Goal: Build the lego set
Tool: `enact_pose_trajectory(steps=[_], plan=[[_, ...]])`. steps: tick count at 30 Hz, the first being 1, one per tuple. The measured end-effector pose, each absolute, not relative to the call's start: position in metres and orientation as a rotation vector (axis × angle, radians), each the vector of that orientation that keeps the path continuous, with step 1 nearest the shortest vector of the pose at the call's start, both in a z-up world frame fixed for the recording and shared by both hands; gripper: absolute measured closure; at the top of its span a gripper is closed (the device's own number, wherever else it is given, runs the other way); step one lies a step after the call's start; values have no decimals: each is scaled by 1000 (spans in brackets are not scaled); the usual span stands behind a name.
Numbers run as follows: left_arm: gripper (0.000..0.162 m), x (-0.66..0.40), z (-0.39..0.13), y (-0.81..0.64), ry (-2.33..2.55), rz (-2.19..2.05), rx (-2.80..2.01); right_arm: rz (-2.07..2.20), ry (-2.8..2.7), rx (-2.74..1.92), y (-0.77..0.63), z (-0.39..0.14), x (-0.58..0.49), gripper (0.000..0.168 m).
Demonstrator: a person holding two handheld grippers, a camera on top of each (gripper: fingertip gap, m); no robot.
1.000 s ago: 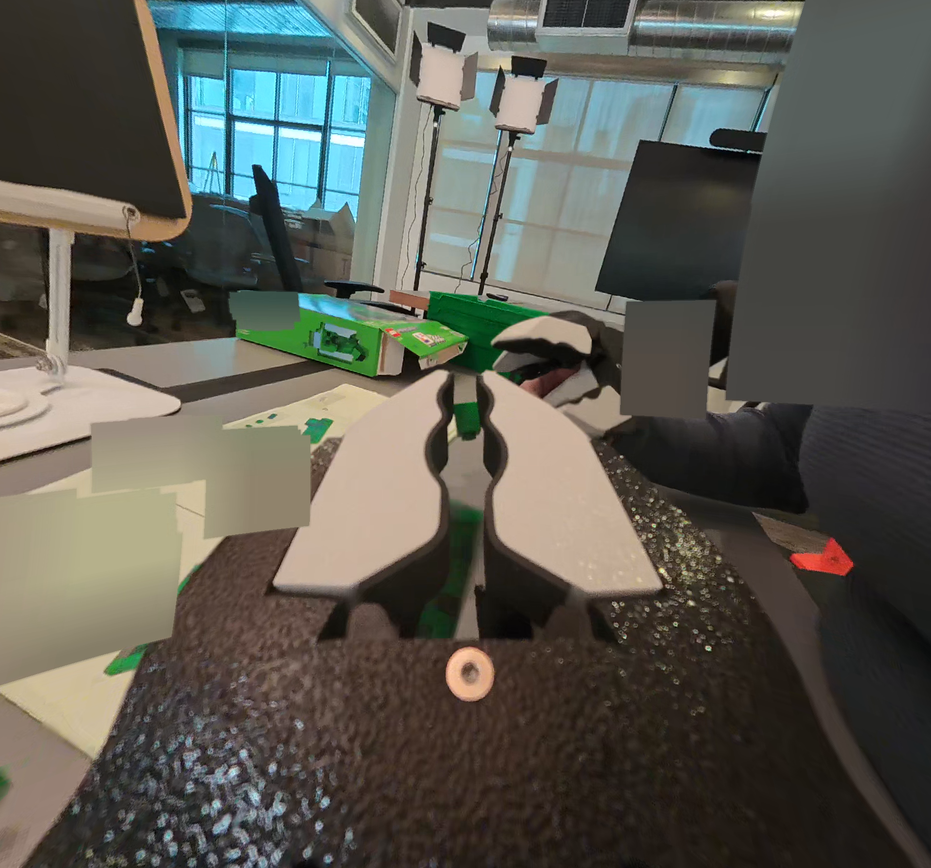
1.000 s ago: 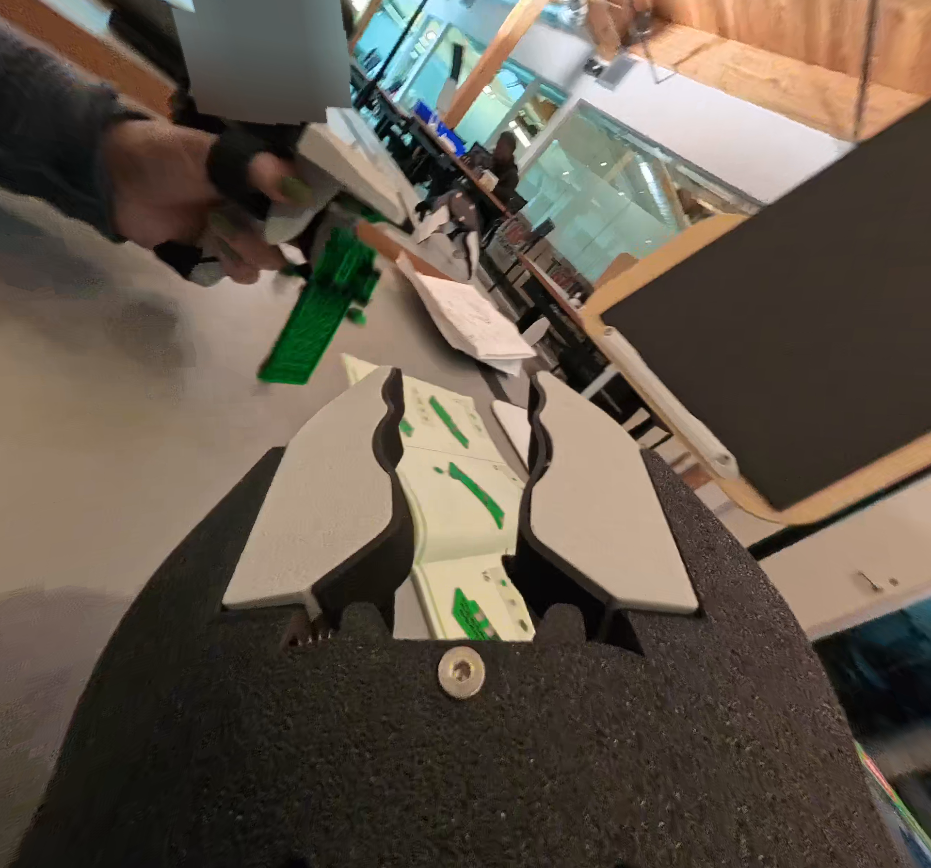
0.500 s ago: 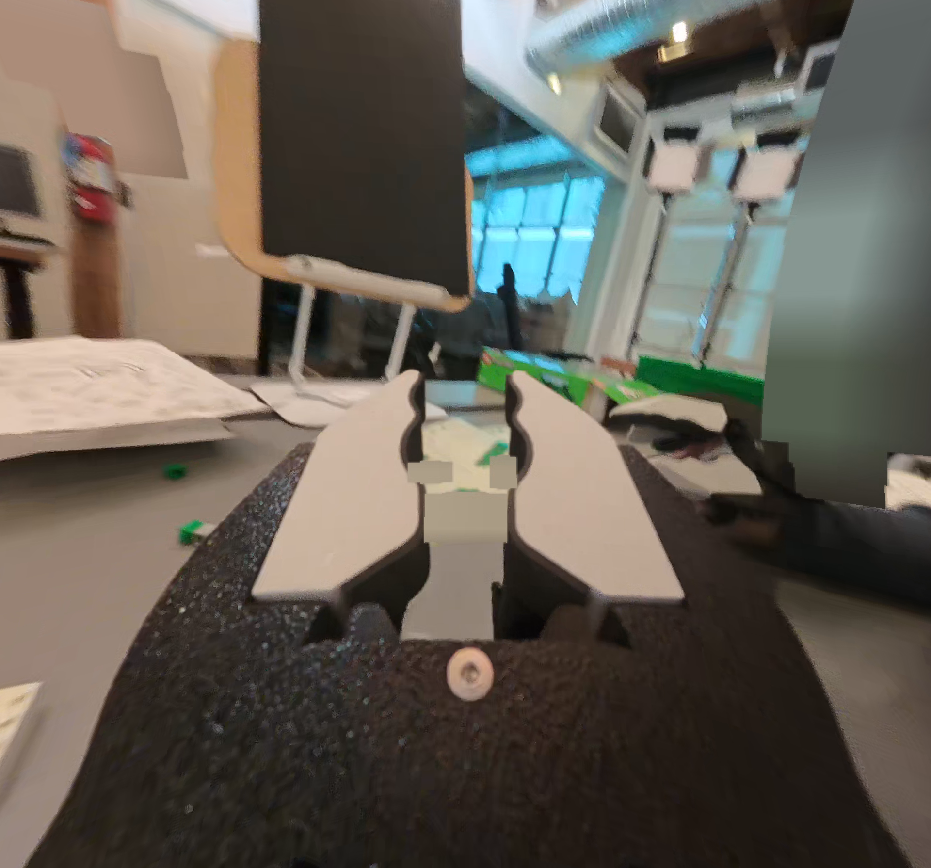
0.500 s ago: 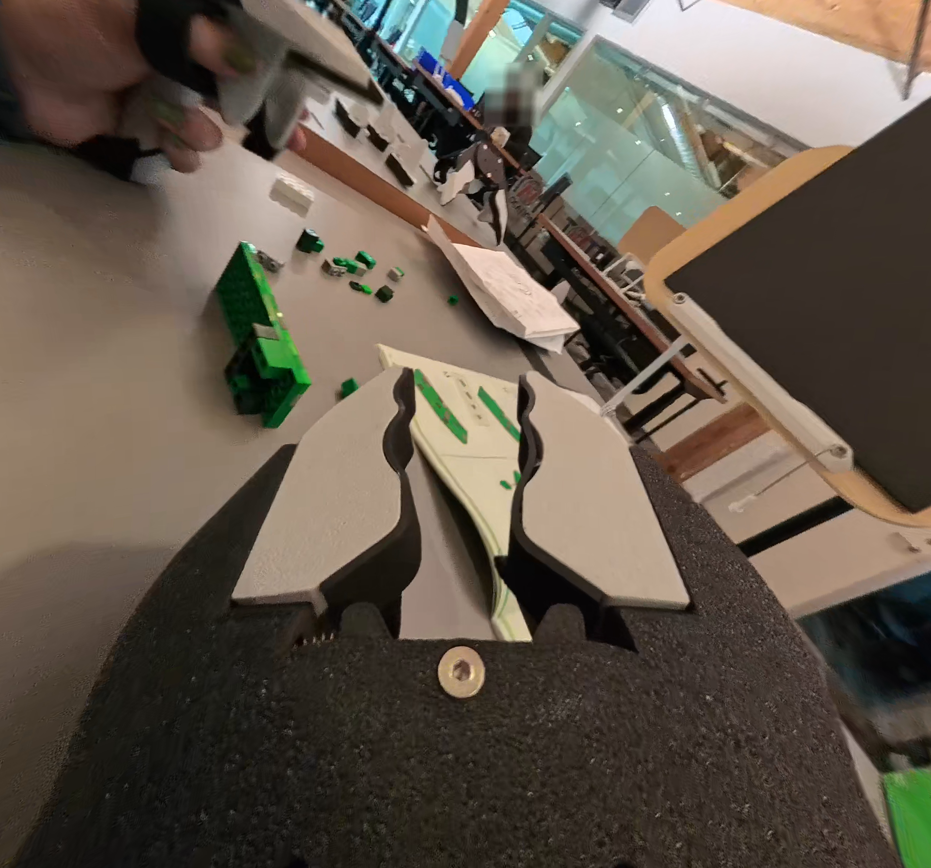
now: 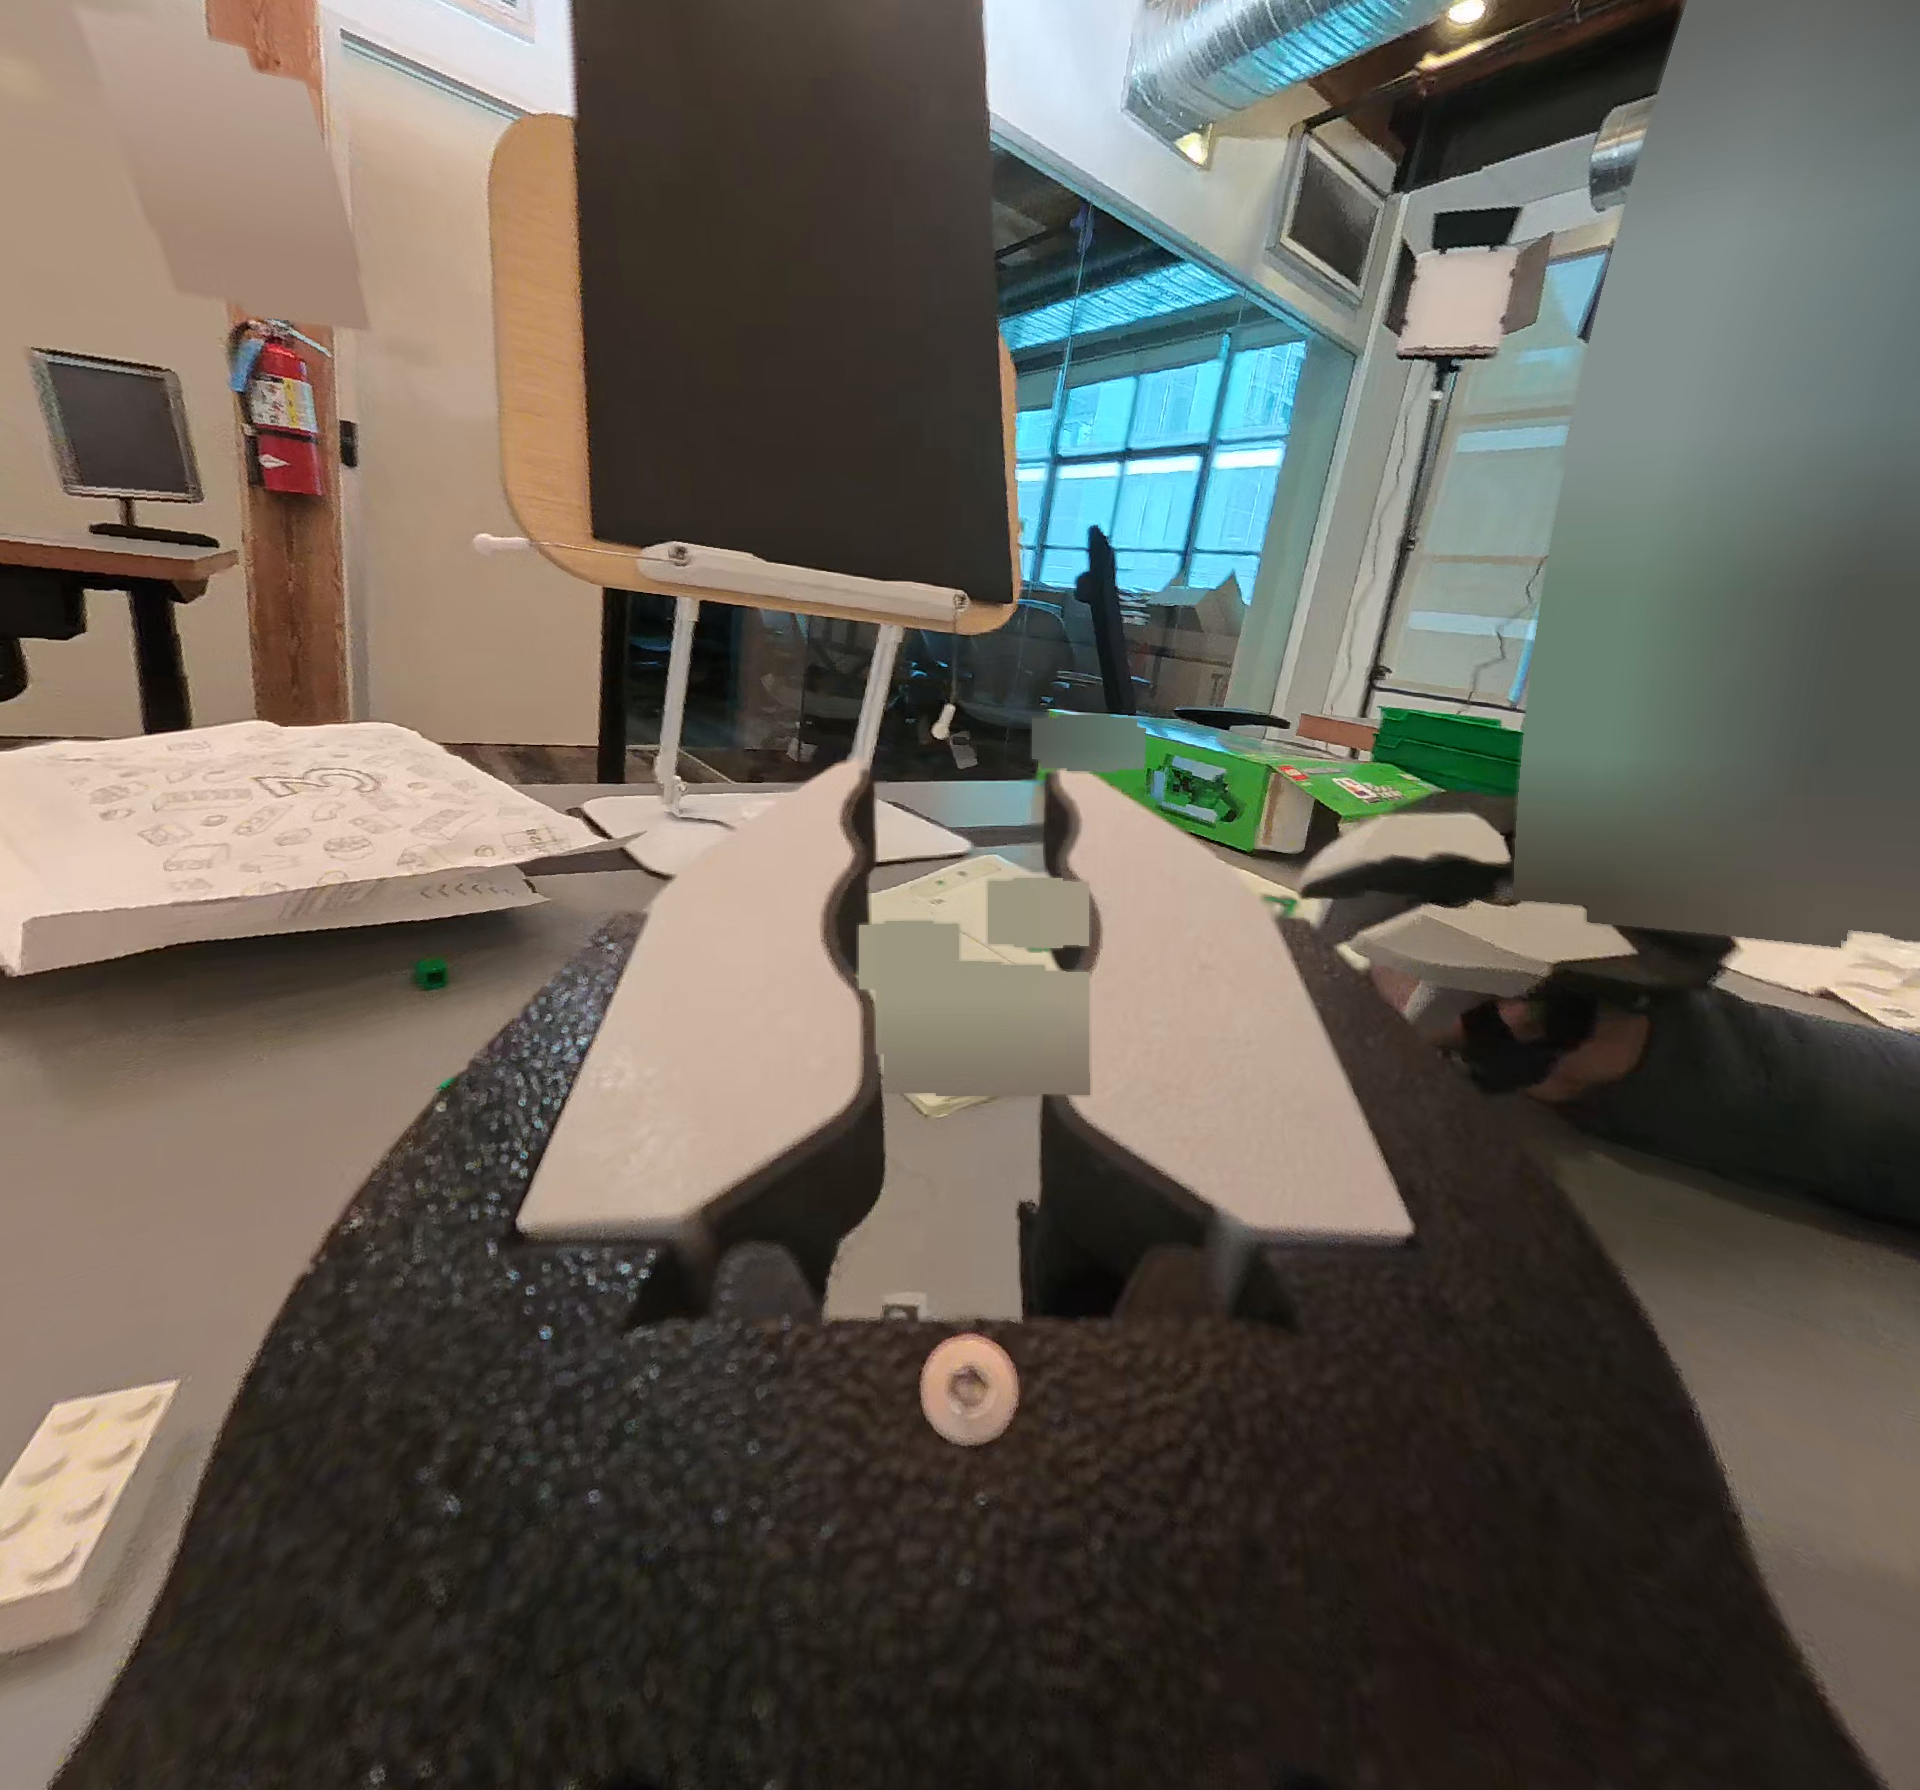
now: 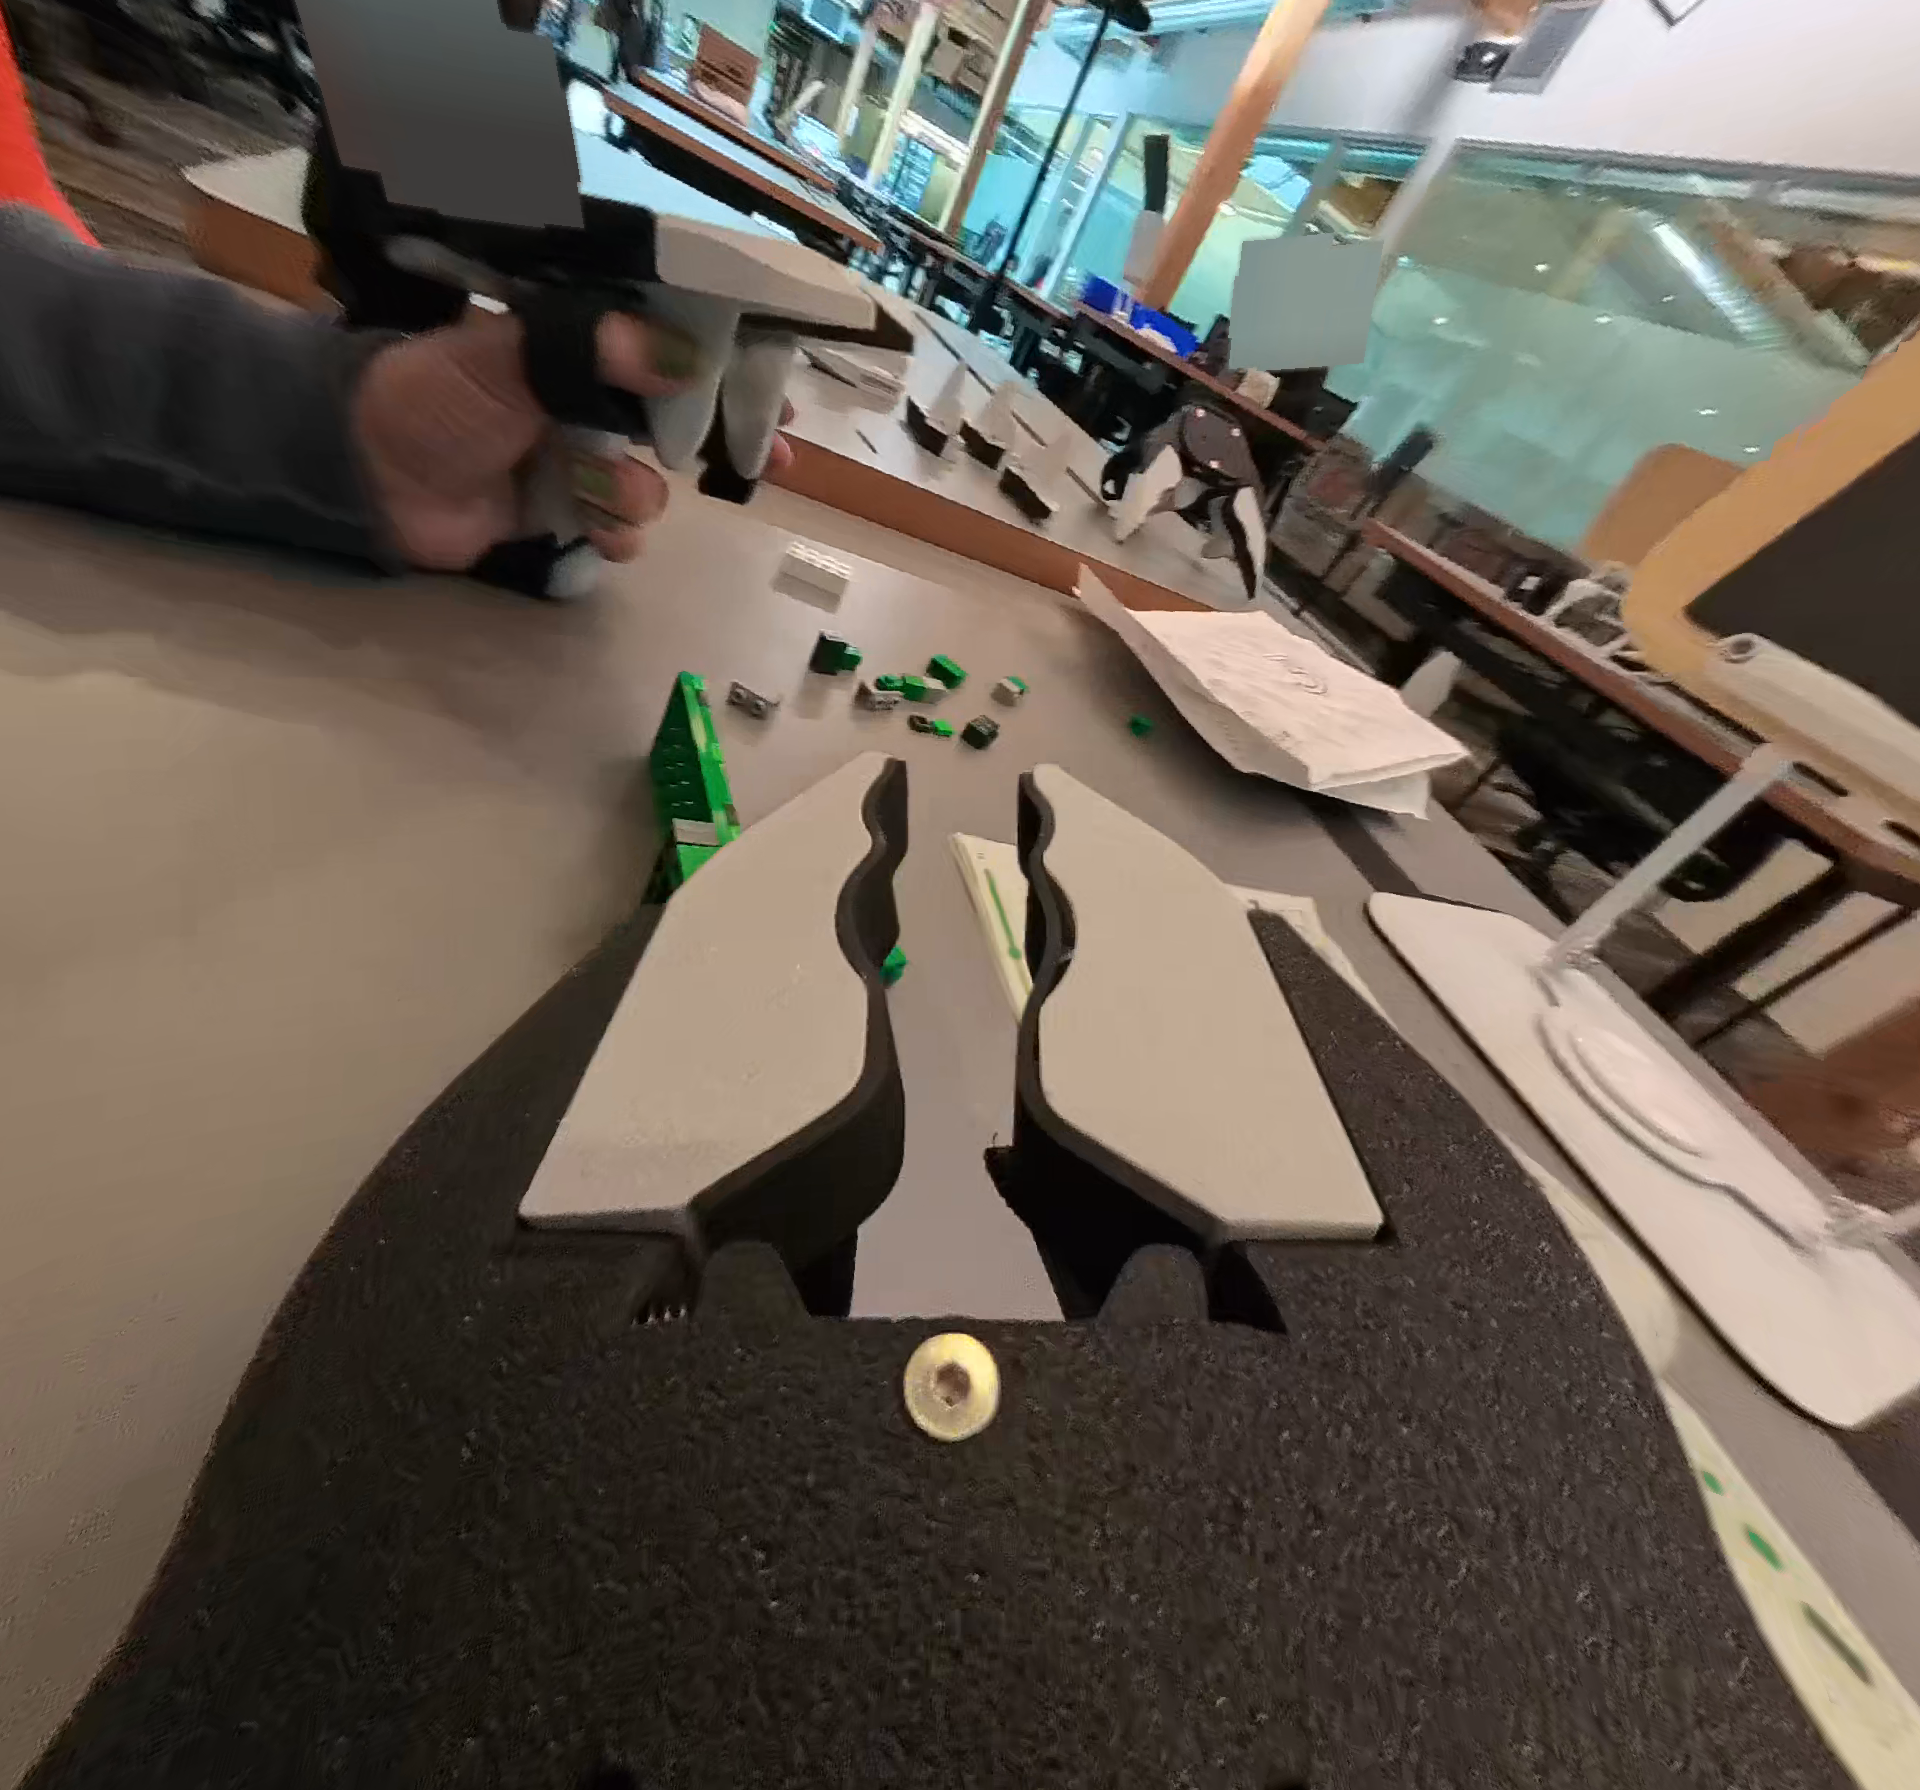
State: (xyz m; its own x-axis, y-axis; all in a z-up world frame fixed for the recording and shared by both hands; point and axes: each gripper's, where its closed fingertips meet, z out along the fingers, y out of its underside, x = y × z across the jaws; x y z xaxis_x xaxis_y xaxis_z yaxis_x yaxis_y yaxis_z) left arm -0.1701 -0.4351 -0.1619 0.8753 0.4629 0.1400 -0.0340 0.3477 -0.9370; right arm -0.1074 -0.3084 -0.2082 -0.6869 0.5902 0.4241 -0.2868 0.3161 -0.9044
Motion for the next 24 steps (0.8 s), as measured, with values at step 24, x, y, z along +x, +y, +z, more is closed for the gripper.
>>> enact_pose_trajectory(steps=[24], plan=[[148,-121,-270,-367,-14,275,-2131,1747,-1890,-648,-288,-188,-128,128]])
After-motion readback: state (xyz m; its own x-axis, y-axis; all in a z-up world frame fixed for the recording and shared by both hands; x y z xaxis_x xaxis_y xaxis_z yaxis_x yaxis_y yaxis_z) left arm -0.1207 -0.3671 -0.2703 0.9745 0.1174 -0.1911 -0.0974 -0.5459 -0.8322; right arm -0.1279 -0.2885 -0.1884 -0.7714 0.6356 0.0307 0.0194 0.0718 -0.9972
